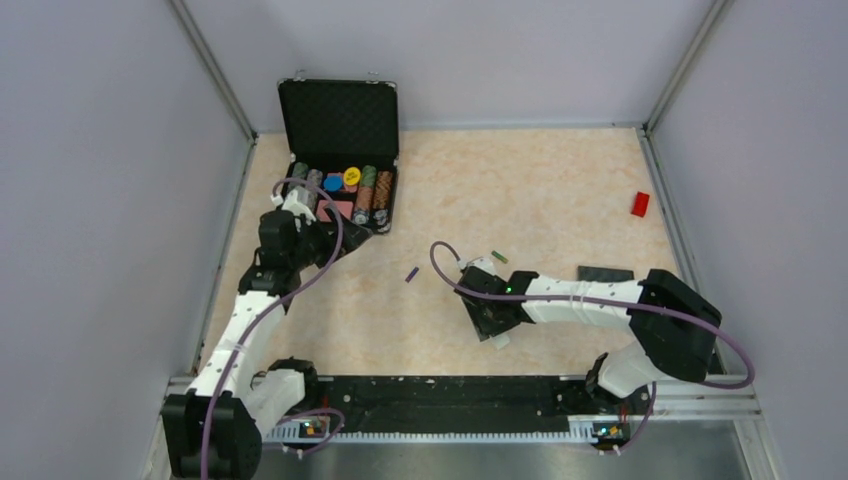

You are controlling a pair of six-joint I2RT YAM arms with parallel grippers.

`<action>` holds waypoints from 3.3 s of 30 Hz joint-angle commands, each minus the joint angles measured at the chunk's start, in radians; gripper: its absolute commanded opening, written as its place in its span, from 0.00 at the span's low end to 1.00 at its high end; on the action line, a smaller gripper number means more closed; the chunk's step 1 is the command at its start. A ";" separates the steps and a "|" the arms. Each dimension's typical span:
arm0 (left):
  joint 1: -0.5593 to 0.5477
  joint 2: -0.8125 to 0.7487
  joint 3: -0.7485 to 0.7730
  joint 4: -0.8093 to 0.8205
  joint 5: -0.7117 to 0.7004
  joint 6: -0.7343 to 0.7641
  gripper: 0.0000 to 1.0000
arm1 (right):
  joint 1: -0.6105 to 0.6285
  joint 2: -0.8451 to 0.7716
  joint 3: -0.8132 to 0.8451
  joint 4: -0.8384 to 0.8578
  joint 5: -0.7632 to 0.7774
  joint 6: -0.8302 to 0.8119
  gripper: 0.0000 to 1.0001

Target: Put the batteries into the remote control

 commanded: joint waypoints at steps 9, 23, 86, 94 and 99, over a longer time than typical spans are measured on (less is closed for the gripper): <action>-0.006 -0.034 -0.096 0.258 0.143 -0.198 0.92 | 0.014 -0.115 0.043 0.157 0.012 -0.044 0.23; -0.173 0.002 -0.118 0.543 0.287 -0.275 0.92 | 0.014 -0.153 0.262 0.281 -0.090 -0.079 0.23; -0.350 0.208 0.140 0.746 -0.074 -0.816 0.00 | -0.299 -0.276 0.074 0.994 -0.338 0.581 0.74; -0.352 0.149 0.091 0.735 -0.091 -0.803 0.00 | -0.329 -0.234 0.064 1.039 -0.384 0.630 0.51; -0.352 0.159 0.113 0.734 -0.080 -0.798 0.00 | -0.332 -0.204 0.059 1.058 -0.444 0.670 0.49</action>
